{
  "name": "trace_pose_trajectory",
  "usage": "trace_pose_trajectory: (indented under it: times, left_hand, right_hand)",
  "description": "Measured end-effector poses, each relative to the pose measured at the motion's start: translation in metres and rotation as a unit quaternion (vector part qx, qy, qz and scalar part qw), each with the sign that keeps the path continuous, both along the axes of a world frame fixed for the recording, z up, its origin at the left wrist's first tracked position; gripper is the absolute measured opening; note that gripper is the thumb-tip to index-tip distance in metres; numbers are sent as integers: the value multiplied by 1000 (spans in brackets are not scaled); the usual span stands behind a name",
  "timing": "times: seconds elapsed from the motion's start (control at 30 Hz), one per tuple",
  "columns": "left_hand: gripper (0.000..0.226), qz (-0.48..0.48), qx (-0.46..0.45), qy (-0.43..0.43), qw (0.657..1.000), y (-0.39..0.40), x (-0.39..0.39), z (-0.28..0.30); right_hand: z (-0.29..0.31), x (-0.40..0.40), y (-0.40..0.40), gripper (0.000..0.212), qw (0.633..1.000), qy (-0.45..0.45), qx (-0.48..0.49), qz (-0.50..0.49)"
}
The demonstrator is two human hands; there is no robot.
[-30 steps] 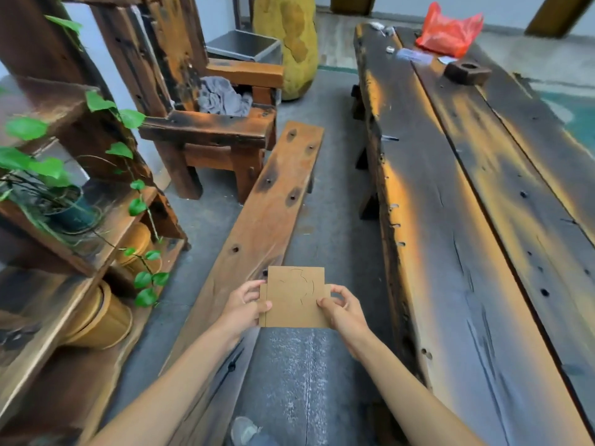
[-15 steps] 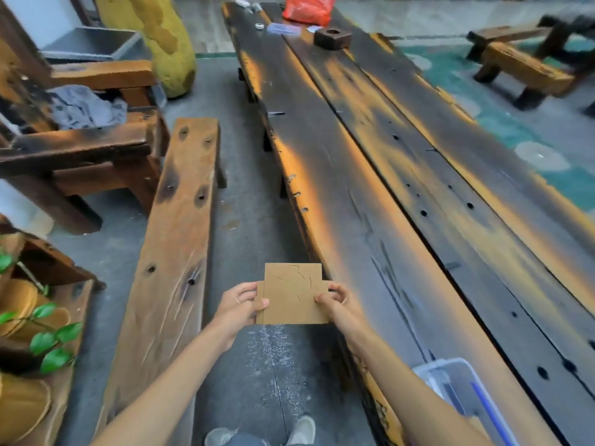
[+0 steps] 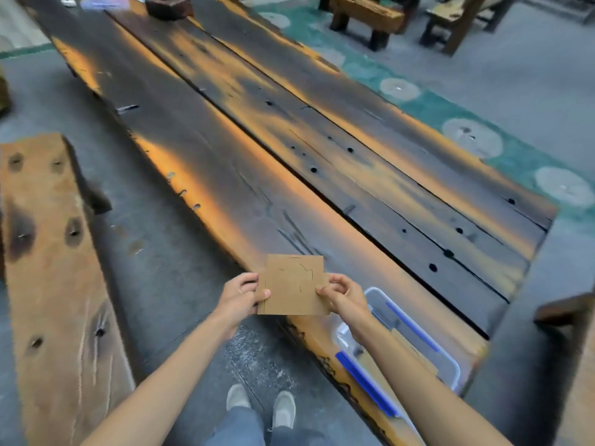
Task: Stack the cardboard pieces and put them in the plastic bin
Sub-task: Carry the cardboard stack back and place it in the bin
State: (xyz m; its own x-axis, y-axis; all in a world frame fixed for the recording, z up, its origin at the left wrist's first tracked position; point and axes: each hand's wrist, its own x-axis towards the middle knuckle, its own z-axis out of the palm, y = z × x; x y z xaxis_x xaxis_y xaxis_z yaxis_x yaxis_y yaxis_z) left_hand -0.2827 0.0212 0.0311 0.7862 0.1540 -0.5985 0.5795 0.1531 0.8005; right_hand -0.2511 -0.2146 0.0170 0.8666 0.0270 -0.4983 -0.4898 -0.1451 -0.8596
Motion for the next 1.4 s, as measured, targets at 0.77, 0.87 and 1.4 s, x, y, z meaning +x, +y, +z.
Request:
trace_pose_trajectory:
  times: [0.77,0.87,1.4]
  left_hand:
    - [44,-344,58,-51,936,-133,33,-14]
    - [49,-384,78,-65,918,-152,25,-16]
    - [40,-500,188,-100,839,-209,6,-41]
  right_hand:
    - [11,-99,-111,16,955,57,-68,-284]
    - [7,-118,-123,17,943,77,-83,-314]
    - [-4,-155,-144,52,894,167,-340,-240]
